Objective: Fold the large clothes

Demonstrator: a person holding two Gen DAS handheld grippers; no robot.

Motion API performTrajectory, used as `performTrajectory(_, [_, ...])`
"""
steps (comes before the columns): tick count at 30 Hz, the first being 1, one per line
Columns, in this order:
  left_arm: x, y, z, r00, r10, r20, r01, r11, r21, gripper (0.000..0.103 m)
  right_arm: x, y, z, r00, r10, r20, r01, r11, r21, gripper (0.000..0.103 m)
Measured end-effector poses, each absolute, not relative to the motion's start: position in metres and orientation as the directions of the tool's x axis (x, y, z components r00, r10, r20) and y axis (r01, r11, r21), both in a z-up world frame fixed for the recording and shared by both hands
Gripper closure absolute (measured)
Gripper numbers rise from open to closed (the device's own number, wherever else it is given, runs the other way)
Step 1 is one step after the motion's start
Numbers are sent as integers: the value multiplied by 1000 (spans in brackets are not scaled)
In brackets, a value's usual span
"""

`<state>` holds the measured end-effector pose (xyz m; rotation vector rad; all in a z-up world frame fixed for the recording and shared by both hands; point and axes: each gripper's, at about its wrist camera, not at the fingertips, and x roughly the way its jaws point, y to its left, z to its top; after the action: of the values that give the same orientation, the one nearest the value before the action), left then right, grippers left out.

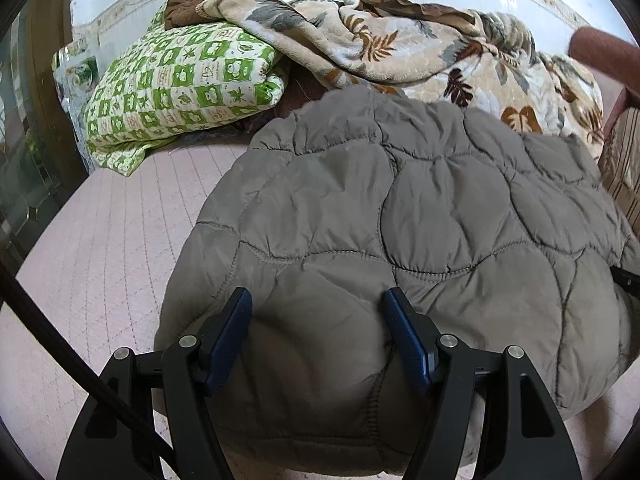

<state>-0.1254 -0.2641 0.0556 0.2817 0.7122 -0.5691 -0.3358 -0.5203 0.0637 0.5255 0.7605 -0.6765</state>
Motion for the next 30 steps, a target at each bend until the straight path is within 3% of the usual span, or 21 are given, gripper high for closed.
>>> performTrajectory(4, [-118, -246, 71, 634, -393, -666, 535, 845, 10, 35, -349, -520, 77, 572, -357, -738, 715, 658, 236, 52])
performTrajectory(7, [-108, -226, 79, 645, -374, -666, 490, 871, -15, 35, -355, -513, 89, 556, -424, -715, 727, 665, 171, 51])
performTrajectory(12, [-85, -210, 60, 620, -270, -737, 407, 914, 7, 36, -369, -522, 88, 507, -454, -733, 758, 639, 129, 51])
performTrajectory(16, [-80, -216, 46, 576, -272, -771, 425, 905, -1, 35, -363, -530, 68, 475, -393, -788, 745, 655, 122, 49])
performTrajectory(21, [-76, -210, 52, 551, -296, -780, 422, 905, -46, 35, -362, -533, 67, 473, -384, -793, 745, 655, 128, 48])
performTrajectory(25, [-66, -188, 68, 558, -321, -765, 378, 919, -111, 36, -376, -536, 80, 533, -370, -761, 743, 636, 211, 48])
performTrajectory(30, [-58, -161, 71, 545, -313, -777, 330, 933, -145, 36, -391, -530, 100, 527, -445, -724, 764, 621, 174, 48])
